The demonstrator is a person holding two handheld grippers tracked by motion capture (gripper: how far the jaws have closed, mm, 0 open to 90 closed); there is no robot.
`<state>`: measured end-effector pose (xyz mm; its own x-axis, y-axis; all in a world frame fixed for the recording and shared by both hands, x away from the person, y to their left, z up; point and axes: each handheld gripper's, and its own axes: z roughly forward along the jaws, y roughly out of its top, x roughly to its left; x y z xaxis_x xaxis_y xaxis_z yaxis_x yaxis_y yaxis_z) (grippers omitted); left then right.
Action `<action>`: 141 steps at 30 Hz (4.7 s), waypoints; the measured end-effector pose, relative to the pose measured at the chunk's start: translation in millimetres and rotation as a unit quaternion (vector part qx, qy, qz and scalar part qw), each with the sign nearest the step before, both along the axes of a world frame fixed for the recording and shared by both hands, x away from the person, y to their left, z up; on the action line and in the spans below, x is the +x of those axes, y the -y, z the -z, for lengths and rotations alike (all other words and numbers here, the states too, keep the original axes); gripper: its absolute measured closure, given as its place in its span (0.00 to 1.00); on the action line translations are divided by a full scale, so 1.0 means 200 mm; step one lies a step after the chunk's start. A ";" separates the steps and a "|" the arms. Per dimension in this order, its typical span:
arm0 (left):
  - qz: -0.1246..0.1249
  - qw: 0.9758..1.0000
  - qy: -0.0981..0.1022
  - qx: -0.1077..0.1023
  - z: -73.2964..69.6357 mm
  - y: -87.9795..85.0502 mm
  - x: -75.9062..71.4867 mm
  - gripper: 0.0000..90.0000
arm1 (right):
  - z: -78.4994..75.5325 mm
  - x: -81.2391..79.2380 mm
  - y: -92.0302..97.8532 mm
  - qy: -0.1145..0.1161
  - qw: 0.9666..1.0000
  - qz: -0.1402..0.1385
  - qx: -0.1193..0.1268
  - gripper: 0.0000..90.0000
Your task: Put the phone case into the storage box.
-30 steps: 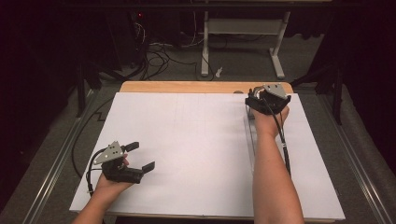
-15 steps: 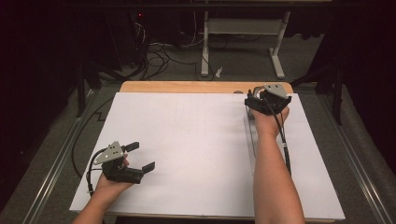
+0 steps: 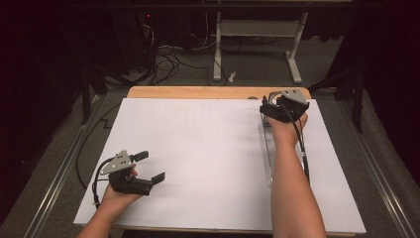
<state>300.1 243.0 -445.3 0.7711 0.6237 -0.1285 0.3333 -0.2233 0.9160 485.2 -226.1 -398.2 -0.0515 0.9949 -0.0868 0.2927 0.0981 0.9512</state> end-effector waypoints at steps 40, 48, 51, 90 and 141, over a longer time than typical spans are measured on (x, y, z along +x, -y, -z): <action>0.000 1.000 -0.003 0.008 0.01 0.02 0.01 0.01 | -0.04 -0.15 0.06 -0.008 0.999 -0.034 0.019 0.00; 0.000 1.000 -0.002 0.009 0.01 0.02 0.01 0.01 | -0.05 -0.19 0.06 -0.008 0.999 -0.045 0.022 0.00; -0.001 1.000 -0.003 0.008 0.01 0.02 0.01 0.01 | -0.06 -0.22 0.06 -0.006 0.998 -0.049 0.024 0.00; -0.009 1.000 -0.004 0.010 0.00 0.01 0.01 0.01 | -0.17 -0.70 0.14 0.017 0.987 -0.148 0.055 0.00; -0.015 1.000 0.009 0.013 -0.03 0.02 -0.02 0.01 | 0.13 -1.15 0.26 0.038 0.977 -0.206 0.042 0.00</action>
